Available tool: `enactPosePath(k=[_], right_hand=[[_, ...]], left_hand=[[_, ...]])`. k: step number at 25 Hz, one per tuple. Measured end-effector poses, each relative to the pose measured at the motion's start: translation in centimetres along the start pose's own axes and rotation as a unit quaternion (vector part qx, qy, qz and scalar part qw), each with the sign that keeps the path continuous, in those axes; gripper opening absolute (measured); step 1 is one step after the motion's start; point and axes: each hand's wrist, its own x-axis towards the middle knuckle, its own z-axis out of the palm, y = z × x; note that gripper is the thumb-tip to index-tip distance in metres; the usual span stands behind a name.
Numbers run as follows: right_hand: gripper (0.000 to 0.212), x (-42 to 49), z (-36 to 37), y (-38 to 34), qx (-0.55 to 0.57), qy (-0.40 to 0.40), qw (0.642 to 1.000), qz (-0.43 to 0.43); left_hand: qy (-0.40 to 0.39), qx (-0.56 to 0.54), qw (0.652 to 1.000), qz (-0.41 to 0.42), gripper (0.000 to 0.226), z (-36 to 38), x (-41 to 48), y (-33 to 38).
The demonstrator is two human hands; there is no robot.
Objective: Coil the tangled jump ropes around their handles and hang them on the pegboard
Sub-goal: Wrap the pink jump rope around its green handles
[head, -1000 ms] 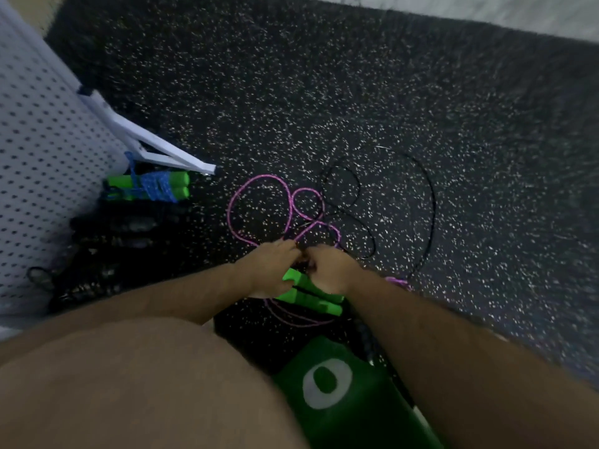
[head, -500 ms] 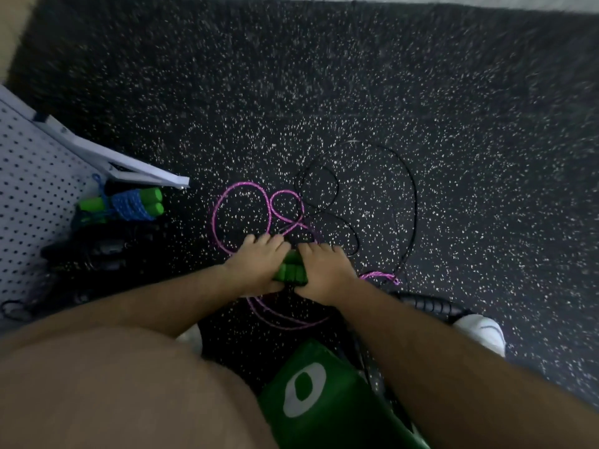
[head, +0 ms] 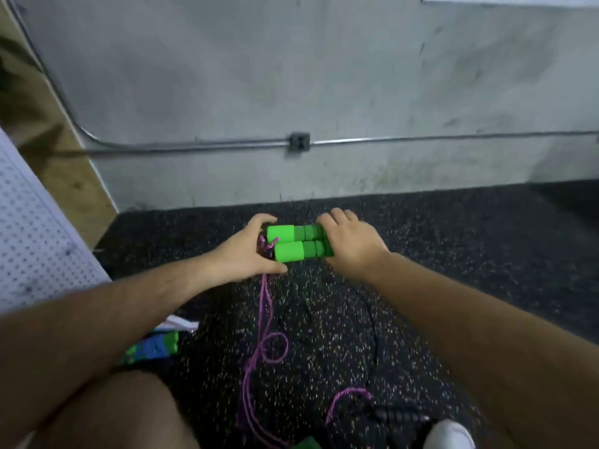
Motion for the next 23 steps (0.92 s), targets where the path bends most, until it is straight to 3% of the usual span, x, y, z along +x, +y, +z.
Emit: enactPosePath(k=[3,6,11,13,15,17,18,19,21,23], right_hand=[[0.058,-0.5,-5.7,1.8,-0.015,0.063,0.998,0.01],[0.061,-1.7,-7.5,2.2,-0.044,0.089,0.994,0.038],[0.083,-2.9,-6.9,-0.5,-0.027,0.079,0.997,-0.001],[0.087,-2.6,-7.3,-1.2,-0.057,0.07,0.995,0.044],[0.075,-2.3,-7.3,-1.9,-0.062,0.107,0.987,0.105],[0.039,-2.4,-7.2,-3.1,0.07,0.113,0.983,0.125],[0.024,-2.4,-7.0,-3.8,0.183,0.062,0.972,0.135],[0.019,-2.3,-6.7,-4.5,0.307,-0.013,0.941,0.141],[0.029,-2.3,-6.0,-6.1,0.489,-0.127,0.852,0.138],[0.03,-2.0,-5.3,-6.9,0.592,-0.133,0.785,0.127]], left_hand=[[0.011,-0.053,0.999,0.001,0.096,-2.2,-0.3,6.5],[0.016,-0.014,1.0,0.001,0.074,-2.0,-1.2,10.7],[0.045,0.003,0.999,0.031,0.062,1.4,-2.5,10.0],[0.053,0.002,0.998,0.019,0.06,1.6,-1.3,9.0],[0.077,-0.018,0.997,0.005,0.07,1.5,0.2,8.4],[0.119,-0.068,0.99,-0.023,0.074,1.4,1.2,8.1],[0.134,-0.124,0.982,-0.035,0.063,1.4,1.4,8.5],[0.137,-0.196,0.97,-0.046,0.046,1.5,1.5,9.0],[0.103,-0.325,0.938,-0.065,0.02,1.6,1.4,10.5],[0.109,-0.396,0.908,-0.079,0.028,1.7,1.8,11.3]])
